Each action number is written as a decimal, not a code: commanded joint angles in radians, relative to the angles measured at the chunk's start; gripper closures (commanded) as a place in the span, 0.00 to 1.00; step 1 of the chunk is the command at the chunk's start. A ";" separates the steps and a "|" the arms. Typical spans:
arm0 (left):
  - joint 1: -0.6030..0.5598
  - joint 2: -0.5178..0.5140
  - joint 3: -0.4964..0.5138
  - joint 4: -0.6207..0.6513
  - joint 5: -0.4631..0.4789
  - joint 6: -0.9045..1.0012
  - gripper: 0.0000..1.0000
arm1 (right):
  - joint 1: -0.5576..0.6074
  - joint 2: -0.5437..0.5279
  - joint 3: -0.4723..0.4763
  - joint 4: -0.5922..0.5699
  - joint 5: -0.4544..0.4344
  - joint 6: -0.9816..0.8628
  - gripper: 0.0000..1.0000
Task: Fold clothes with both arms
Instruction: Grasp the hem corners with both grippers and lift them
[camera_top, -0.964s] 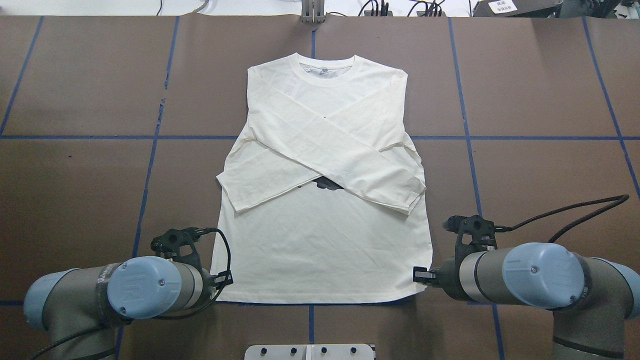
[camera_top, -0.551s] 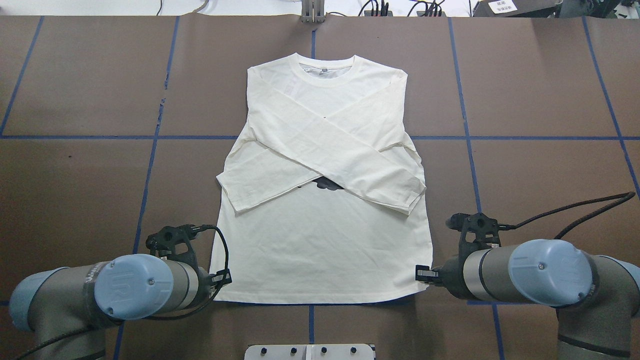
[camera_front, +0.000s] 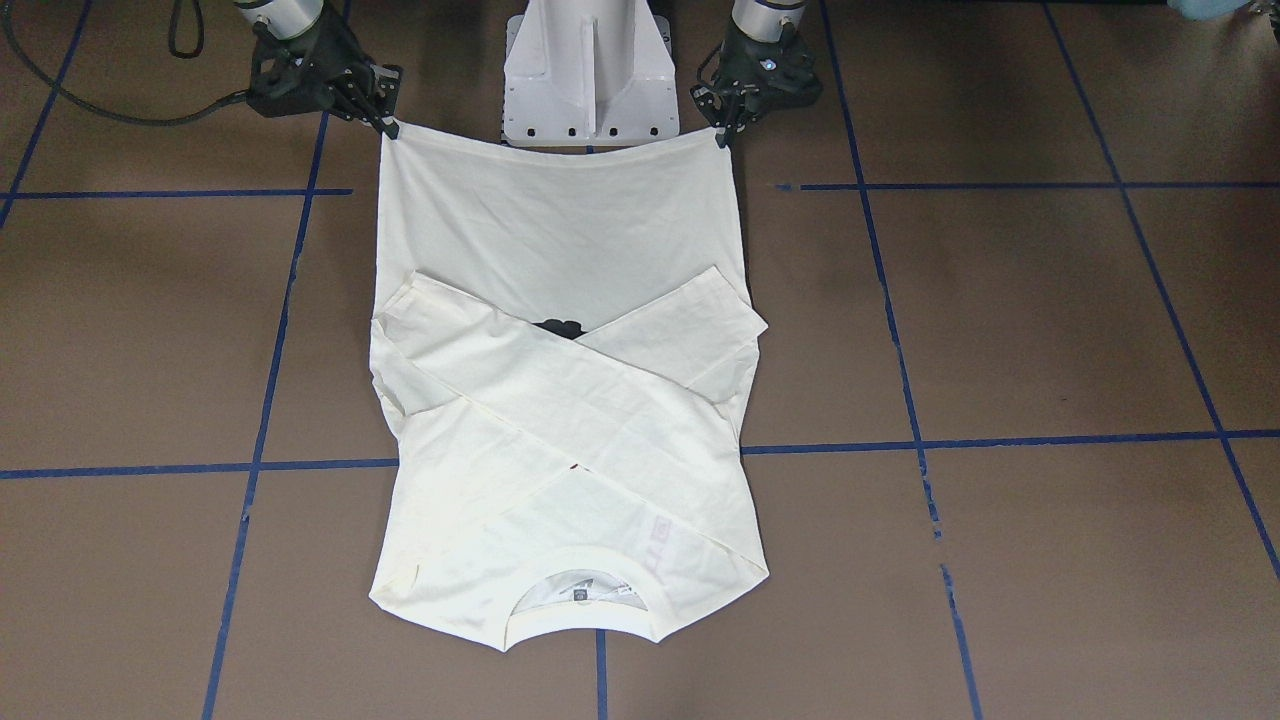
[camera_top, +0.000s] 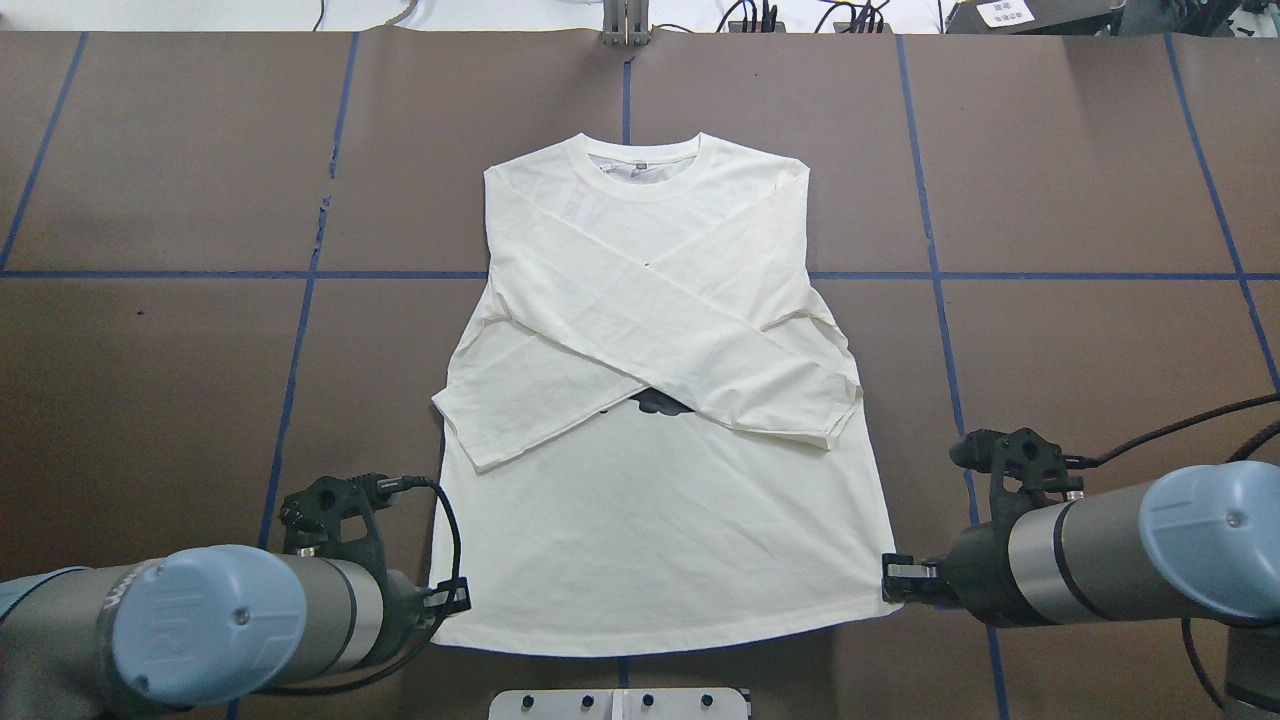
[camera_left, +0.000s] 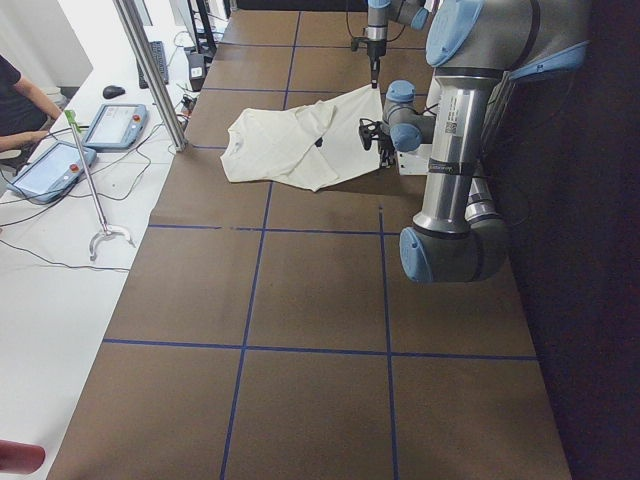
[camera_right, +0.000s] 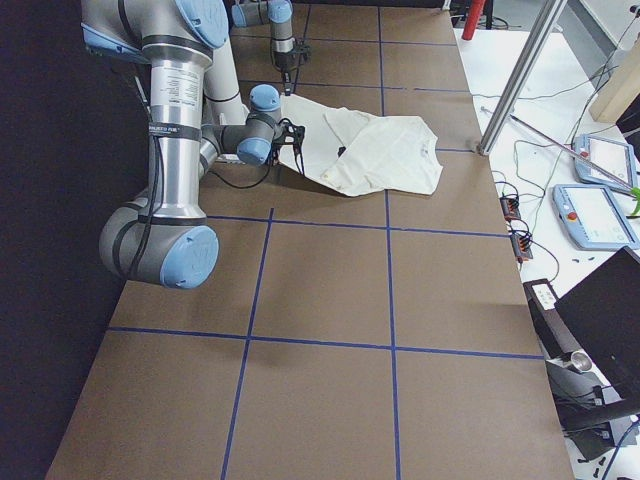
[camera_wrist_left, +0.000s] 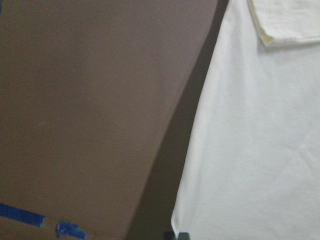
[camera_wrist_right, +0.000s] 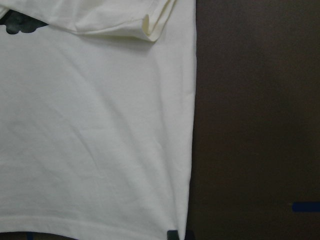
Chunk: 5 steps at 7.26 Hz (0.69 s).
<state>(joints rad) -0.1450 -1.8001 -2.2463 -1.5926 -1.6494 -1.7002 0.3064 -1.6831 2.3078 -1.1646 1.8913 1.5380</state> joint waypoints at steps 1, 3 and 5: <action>0.105 0.004 -0.175 0.118 -0.001 0.008 1.00 | -0.004 -0.040 0.085 0.000 0.145 0.001 1.00; 0.124 0.005 -0.203 0.120 -0.003 0.008 1.00 | -0.007 -0.032 0.078 0.000 0.186 0.001 1.00; 0.099 0.005 -0.200 0.120 -0.018 0.023 1.00 | 0.057 0.014 0.017 0.003 0.186 -0.013 1.00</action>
<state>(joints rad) -0.0317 -1.7944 -2.4466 -1.4735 -1.6582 -1.6859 0.3244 -1.6988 2.3570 -1.1628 2.0718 1.5336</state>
